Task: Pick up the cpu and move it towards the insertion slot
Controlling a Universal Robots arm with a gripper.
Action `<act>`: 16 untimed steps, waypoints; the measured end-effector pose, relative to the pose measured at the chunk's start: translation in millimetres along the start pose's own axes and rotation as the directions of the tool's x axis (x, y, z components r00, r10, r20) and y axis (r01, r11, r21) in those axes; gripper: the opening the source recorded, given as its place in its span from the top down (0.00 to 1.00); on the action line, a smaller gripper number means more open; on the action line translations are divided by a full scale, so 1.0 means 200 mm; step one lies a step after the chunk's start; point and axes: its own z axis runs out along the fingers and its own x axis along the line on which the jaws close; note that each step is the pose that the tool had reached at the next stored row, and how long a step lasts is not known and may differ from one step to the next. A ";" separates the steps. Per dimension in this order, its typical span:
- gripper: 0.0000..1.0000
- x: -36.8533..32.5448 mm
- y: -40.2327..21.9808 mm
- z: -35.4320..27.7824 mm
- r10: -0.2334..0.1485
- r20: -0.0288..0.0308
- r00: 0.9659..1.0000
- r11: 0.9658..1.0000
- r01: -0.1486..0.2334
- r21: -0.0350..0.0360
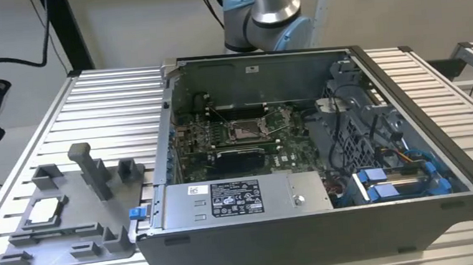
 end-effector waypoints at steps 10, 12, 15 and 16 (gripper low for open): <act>1.00 0.000 -0.013 -0.001 0.000 0.000 1.000 1.000 0.000 0.000; 1.00 0.000 -0.014 -0.001 0.000 0.000 1.000 1.000 0.000 0.000; 1.00 0.000 -0.019 -0.001 0.000 0.000 1.000 1.000 0.000 0.000; 1.00 0.000 -0.019 -0.001 0.000 0.000 1.000 1.000 0.000 0.000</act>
